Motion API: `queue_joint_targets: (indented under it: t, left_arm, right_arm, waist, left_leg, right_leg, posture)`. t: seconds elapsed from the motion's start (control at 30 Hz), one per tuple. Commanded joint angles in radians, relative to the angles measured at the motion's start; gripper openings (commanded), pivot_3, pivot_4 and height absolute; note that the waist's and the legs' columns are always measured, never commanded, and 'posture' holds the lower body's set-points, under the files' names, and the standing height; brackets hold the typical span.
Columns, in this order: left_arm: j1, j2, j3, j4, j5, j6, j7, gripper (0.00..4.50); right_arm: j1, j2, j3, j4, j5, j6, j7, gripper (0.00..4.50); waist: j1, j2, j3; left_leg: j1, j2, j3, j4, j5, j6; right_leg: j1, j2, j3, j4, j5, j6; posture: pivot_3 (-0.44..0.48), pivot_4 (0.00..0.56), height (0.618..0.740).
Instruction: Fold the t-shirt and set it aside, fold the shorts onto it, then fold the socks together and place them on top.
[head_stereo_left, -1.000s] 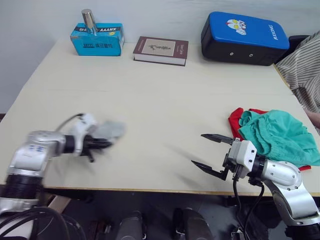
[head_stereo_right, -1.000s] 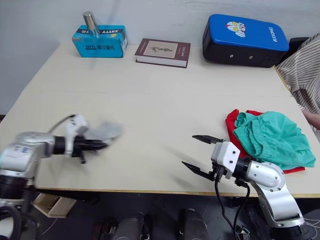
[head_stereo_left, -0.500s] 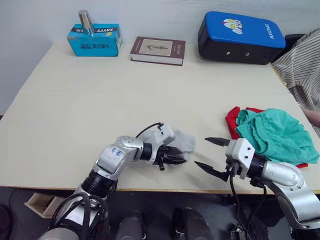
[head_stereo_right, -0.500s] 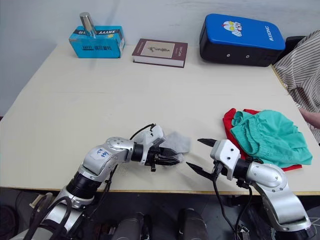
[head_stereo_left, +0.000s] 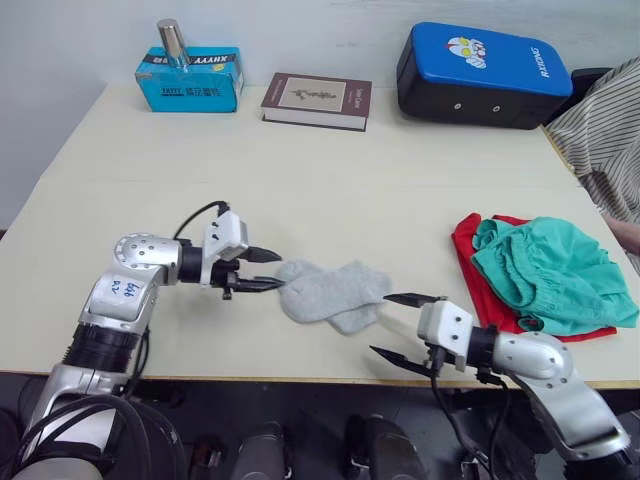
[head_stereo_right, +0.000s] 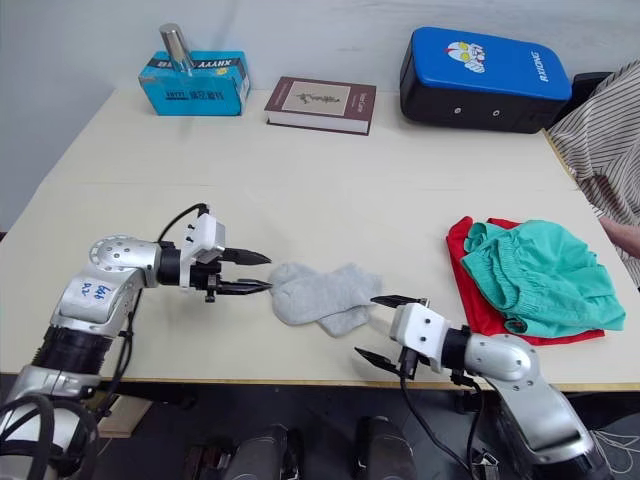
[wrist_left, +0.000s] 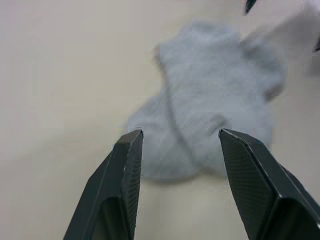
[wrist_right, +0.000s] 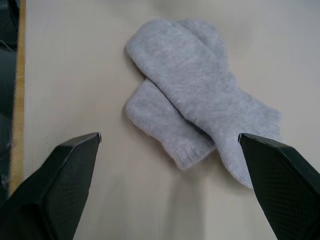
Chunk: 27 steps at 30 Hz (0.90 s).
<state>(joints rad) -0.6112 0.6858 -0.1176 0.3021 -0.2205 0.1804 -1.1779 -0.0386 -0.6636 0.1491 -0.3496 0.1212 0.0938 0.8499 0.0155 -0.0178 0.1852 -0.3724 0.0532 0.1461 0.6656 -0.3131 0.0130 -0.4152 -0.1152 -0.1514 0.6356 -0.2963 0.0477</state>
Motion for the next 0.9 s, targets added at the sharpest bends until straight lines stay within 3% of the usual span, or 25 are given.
queue_joint_targets:
  t: [0.03,0.07,0.17,0.4,0.53,0.7,0.9]
  left_arm:
    - [-0.061,-0.04,-0.014,0.15,0.067,-0.112,0.037,2.53]
    - [-0.078,-0.058,-0.016,0.186,0.076,-0.12,0.046,2.53]
    - [-0.103,-0.103,-0.024,0.241,0.076,-0.117,0.024,2.58]
    - [-0.122,-0.148,-0.03,0.292,0.082,-0.123,-0.023,2.58]
    - [-0.113,-0.168,-0.025,0.284,0.068,-0.095,-0.035,1.67]
    - [-0.034,-0.167,-0.022,0.157,0.034,-0.014,-0.056,0.14]
    - [0.175,-0.083,0.039,-0.157,-0.004,0.131,0.017,0.04]
  right_arm:
    - [-0.047,0.019,0.041,0.048,-0.07,-0.054,-0.023,4.5]
    - [-0.063,0.026,0.05,0.068,-0.086,-0.063,-0.029,4.5]
    - [-0.099,0.037,0.069,0.123,-0.127,-0.1,-0.042,3.84]
    - [-0.113,0.041,0.079,0.159,-0.137,-0.141,-0.03,1.45]
    - [-0.106,0.037,0.086,0.163,-0.149,-0.163,-0.023,0.01]
    - [-0.133,0.024,0.095,0.221,-0.162,-0.237,0.01,0.0]
    - [-0.271,-0.006,0.122,0.443,-0.17,-0.466,0.105,0.0]
  waist:
    - [0.003,0.0,0.0]
    - [0.005,0.0,0.0]
    - [0.005,0.0,0.0]
    - [-0.001,-0.001,0.0]
    - [-0.011,-0.001,0.0]
    - [-0.021,-0.001,0.001]
    - [-0.044,-0.001,0.001]
  left_leg:
    - [0.0,0.0,0.0,0.0,0.001,-0.001]
    - [-0.001,-0.001,0.0,0.001,0.001,-0.001]
    - [-0.003,-0.003,0.001,0.002,0.0,0.0]
    - [-0.003,-0.004,0.002,0.003,0.0,0.002]
    - [-0.002,-0.004,0.001,0.003,0.001,0.002]
    - [-0.001,-0.004,0.0,0.003,0.002,0.002]
    - [0.001,-0.003,0.001,0.003,0.002,0.001]
  right_leg:
    - [0.0,0.0,-0.001,0.0,0.0,0.0]
    - [0.0,0.0,-0.001,0.0,0.0,0.0]
    - [-0.001,0.001,-0.003,0.0,0.0,0.0]
    - [0.0,0.001,-0.005,-0.001,0.002,0.004]
    - [0.0,0.0,-0.004,-0.001,0.002,0.004]
    - [0.001,0.0,-0.003,0.001,0.002,0.004]
    - [0.002,-0.002,0.0,0.001,0.002,0.004]
  posture:
    - [0.0,0.15,0.74]
    - [0.0,0.15,0.74]
    - [0.0,0.15,0.74]
    - [0.0,0.15,0.74]
    - [0.0,0.15,0.74]
    - [0.0,0.15,0.74]
    - [0.0,0.15,0.74]
